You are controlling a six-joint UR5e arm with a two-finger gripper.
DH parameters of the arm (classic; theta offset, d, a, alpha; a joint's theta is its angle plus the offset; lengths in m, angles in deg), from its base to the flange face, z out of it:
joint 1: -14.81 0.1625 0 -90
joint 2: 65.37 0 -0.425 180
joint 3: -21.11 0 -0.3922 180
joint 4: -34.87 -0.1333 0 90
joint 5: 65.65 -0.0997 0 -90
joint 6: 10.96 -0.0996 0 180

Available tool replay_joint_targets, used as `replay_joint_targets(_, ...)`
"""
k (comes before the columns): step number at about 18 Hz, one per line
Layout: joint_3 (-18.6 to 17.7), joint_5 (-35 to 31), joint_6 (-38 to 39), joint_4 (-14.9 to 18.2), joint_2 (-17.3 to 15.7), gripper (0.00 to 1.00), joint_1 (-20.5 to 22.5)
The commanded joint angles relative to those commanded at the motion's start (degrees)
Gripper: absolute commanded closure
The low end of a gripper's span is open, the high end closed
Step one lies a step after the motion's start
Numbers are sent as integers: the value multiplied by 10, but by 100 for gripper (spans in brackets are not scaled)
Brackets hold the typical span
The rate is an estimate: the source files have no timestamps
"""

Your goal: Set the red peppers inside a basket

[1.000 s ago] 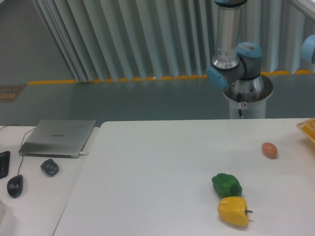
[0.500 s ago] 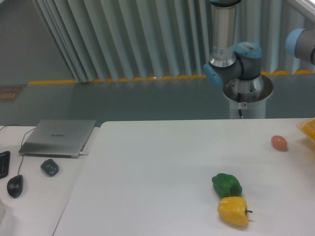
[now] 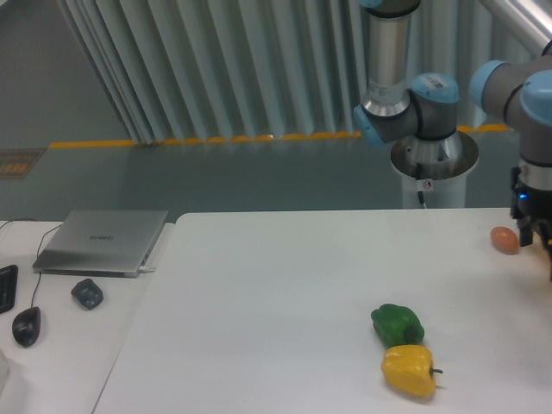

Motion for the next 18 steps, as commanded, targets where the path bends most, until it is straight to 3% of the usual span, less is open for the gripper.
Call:
replay_joint_targets(5, 18, -14, -113, 12, 18, 0, 22)
replay_joint_targets(18, 11, -15, -115, 17, 28, 0, 35)
